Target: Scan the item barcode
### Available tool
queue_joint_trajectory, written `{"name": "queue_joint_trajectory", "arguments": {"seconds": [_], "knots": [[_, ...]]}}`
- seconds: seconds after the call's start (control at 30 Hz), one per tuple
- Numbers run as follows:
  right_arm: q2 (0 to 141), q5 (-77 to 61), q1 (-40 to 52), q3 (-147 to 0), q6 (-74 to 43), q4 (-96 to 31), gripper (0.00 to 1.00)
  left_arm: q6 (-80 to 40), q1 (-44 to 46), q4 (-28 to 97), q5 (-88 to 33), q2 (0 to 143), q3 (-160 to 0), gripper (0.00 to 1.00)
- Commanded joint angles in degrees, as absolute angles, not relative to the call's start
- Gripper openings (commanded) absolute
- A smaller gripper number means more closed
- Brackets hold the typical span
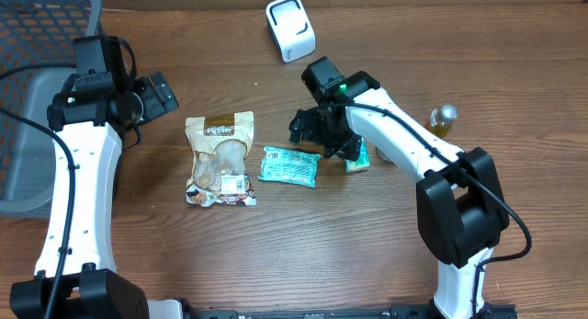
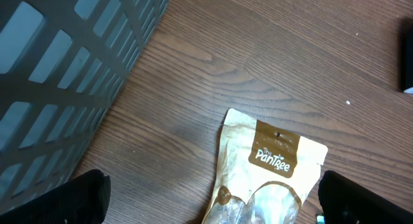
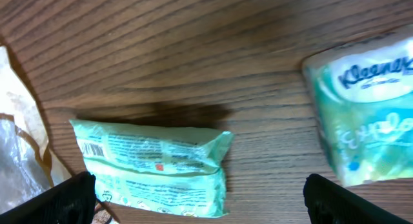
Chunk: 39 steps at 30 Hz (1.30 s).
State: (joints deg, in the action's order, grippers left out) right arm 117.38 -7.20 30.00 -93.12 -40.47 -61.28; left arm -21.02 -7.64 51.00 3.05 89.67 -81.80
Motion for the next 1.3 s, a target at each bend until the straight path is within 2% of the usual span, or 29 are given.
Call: {"name": "queue_joint_trajectory", "arguments": {"seconds": [0.0, 1.27], "knots": [[116.5, -7.0, 29.9, -93.0, -40.2, -61.8, 1.0, -20.8, -8.1, 50.8, 3.4, 90.0, -82.2, 1.0], [116.5, -6.9, 29.9, -92.9, -40.2, -65.3, 1.0, -20.8, -8.1, 50.8, 3.4, 90.0, -82.2, 0.99]]}}
